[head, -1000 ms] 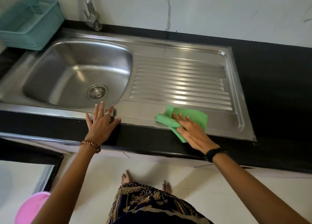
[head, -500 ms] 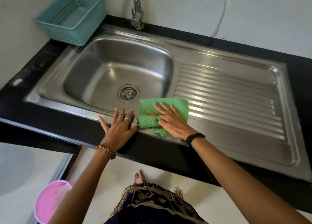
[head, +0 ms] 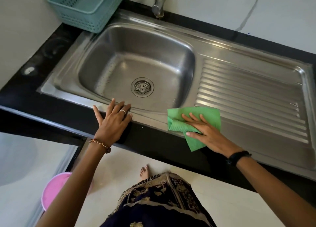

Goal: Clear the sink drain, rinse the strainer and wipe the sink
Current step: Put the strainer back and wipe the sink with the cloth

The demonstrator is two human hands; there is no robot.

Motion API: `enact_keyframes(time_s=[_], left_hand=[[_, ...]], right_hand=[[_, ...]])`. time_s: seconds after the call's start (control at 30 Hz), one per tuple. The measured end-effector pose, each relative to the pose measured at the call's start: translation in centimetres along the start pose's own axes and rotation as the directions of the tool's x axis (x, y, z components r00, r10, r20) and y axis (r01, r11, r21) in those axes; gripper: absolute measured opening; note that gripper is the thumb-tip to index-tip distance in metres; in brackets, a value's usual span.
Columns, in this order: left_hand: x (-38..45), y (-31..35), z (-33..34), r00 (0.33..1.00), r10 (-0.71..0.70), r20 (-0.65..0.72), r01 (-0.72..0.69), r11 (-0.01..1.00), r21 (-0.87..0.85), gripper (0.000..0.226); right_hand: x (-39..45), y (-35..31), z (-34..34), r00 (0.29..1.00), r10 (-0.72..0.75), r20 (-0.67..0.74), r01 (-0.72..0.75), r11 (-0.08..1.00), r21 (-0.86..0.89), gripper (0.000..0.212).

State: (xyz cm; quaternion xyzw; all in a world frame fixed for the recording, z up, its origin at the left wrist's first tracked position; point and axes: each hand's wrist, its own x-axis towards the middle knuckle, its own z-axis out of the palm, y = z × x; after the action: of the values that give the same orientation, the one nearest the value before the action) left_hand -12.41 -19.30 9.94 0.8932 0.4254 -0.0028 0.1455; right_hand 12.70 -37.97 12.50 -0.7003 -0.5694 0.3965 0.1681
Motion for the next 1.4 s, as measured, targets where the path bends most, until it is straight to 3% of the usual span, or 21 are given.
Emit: enact_keyframes(time_s=[0.13,0.3,0.4,0.5,0.57,0.7,0.87,1.07,1.3,1.4], left_hand=[[-0.1,0.1,-0.5,1.000,0.006,-0.014,-0.006,1.000,-0.016,0.043],[0.3,-2.1,-1.9,0.981,-0.124,-0.148,0.112,0.990,-0.086,0.044],[1.3,-4.3,-3.1,0.984,-0.165,-0.072,0.161,0.985,-0.060,0.046],[2.3,-5.7,-3.8,0.988,-0.148,0.034,0.149,0.989,-0.010,0.039],[2.7,-6.1,-4.2,0.986,-0.155,0.063,0.160,0.983,-0.086,0.036],[2.8,-6.1,-4.7,0.989,-0.142,0.052,0.148,0.974,-0.169,0.034],[3.0,-6.1,-4.7,0.988,-0.152,0.041,0.157,0.974,-0.164,0.032],[3.6,-8.2,-5.6,0.995,-0.099,-0.018,0.094,0.982,-0.161,0.032],[6.1,-17.3,-8.1,0.995,-0.073,-0.064,0.067,0.993,-0.092,0.042],[8.1,-21.2,-9.4,0.999,-0.036,-0.025,0.031,0.983,-0.179,0.048]], right_hand=[[3.8,-2.2,1.3,0.997,-0.074,0.033,0.074,0.997,-0.021,0.050],[11.9,-8.0,4.0,0.990,-0.118,0.079,0.116,0.993,0.028,0.053],[14.2,-10.8,5.2,0.984,-0.154,0.090,0.151,0.988,0.039,0.051],[13.0,-10.3,5.3,0.984,-0.172,0.039,0.172,0.985,0.016,0.047],[10.7,-8.5,4.5,0.982,-0.189,-0.001,0.189,0.982,0.006,0.044],[5.9,-4.5,2.0,0.990,-0.138,0.031,0.139,0.990,-0.030,0.043],[6.2,-4.9,1.4,0.988,-0.130,0.085,0.136,0.988,-0.073,0.043],[12.6,-10.5,3.8,0.984,-0.108,0.140,0.107,0.994,0.018,0.044],[24.1,-20.8,9.4,0.986,-0.141,0.085,0.140,0.990,0.022,0.045],[26.2,-22.9,10.8,0.986,-0.155,0.062,0.155,0.988,0.010,0.044]])
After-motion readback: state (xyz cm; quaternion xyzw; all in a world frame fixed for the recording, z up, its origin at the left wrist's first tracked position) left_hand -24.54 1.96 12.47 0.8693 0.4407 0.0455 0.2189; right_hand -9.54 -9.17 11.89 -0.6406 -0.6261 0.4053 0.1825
